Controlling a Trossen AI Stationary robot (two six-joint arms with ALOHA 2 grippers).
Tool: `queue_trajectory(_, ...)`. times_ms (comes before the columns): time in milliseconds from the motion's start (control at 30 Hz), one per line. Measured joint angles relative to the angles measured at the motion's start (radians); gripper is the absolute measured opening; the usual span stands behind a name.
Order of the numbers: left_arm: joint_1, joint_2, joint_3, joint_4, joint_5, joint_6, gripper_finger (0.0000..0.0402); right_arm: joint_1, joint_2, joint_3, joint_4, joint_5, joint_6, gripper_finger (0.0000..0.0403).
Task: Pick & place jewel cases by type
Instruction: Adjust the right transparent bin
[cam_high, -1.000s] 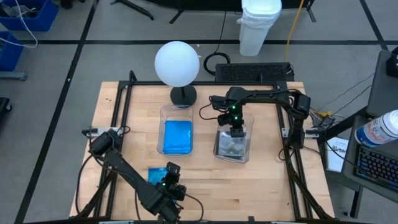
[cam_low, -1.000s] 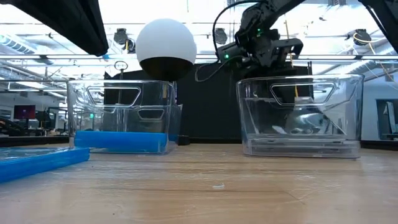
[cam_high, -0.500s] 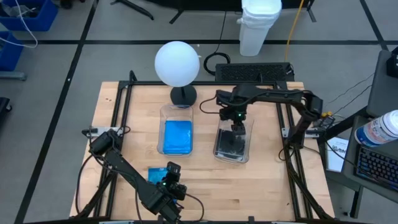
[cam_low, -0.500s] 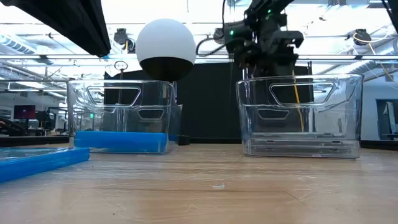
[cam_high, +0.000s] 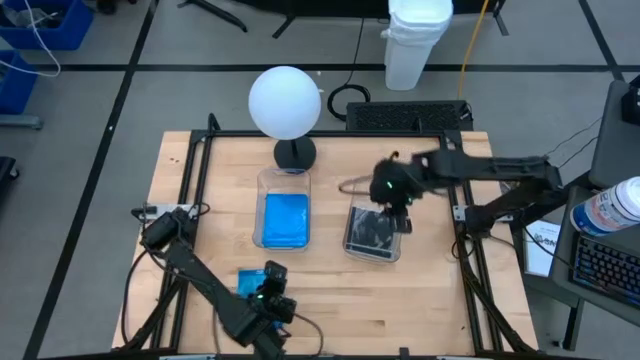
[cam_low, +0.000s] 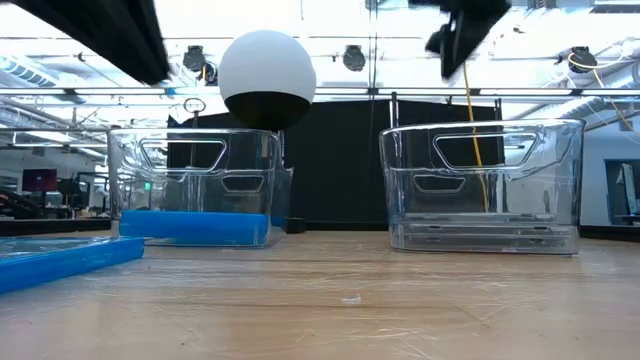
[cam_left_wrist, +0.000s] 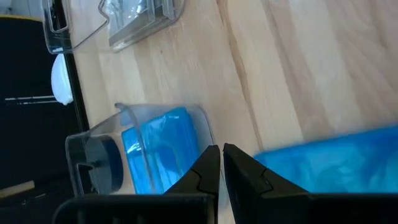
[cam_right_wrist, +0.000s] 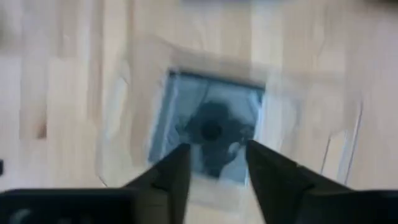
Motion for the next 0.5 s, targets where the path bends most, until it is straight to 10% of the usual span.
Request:
queue_trajectory(233, -0.107, -0.115, 0.000, -0.096, 0.005, -0.198, 0.0030, 0.321, -0.015, -0.008, 0.235, 0.062, -0.029, 0.0012)
queue_trajectory(500, -0.275, -0.185, 0.000, -0.122, 0.024, -0.445, 0.0031, 0.462, 0.139, -0.113, 0.639, 0.067, -0.111, 0.0021)
